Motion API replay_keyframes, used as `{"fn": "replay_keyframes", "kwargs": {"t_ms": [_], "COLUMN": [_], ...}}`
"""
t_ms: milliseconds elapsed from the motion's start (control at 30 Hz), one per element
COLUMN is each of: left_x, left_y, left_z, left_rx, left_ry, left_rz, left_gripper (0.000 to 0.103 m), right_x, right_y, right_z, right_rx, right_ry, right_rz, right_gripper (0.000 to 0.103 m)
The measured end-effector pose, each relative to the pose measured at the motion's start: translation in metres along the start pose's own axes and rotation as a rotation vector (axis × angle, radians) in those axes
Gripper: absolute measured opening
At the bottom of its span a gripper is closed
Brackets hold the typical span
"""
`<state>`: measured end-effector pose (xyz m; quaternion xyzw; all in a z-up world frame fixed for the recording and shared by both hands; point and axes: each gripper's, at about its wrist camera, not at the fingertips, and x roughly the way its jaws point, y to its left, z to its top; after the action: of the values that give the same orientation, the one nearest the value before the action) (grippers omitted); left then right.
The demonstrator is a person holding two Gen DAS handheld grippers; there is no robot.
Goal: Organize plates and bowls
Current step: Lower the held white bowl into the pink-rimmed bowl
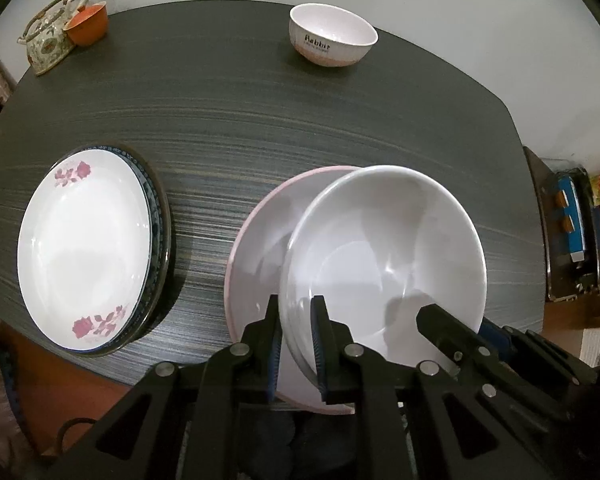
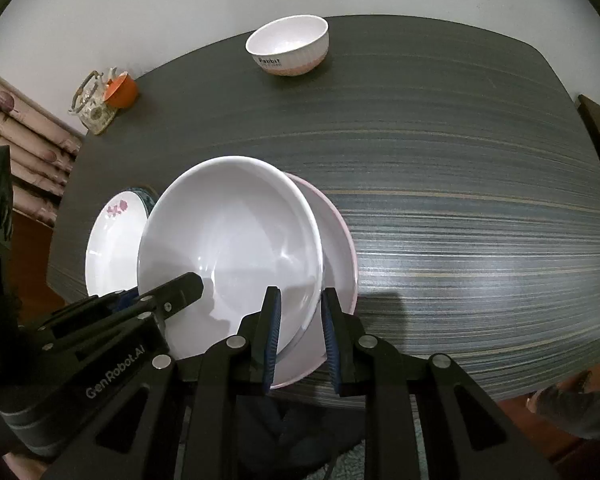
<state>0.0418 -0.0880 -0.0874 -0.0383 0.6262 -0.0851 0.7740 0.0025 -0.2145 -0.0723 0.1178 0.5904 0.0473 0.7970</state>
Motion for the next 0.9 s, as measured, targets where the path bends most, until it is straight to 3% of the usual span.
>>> {"fn": "replay_keyframes", "kwargs": {"t_ms": [900], "left_x": [0.022], "left_y": [-0.007], "left_z": [0.001], "left_rx": [-0.003], "left_ry": [0.043], "left_rz": [0.033], "left_gripper": [0.014], "right_x": [0.016], "right_y": [0.000], "right_z": [-0.008], "right_rx": [0.001], "right_ry": [0.028], "right_rz": [-0.016], "right_gripper": [0.021]}}
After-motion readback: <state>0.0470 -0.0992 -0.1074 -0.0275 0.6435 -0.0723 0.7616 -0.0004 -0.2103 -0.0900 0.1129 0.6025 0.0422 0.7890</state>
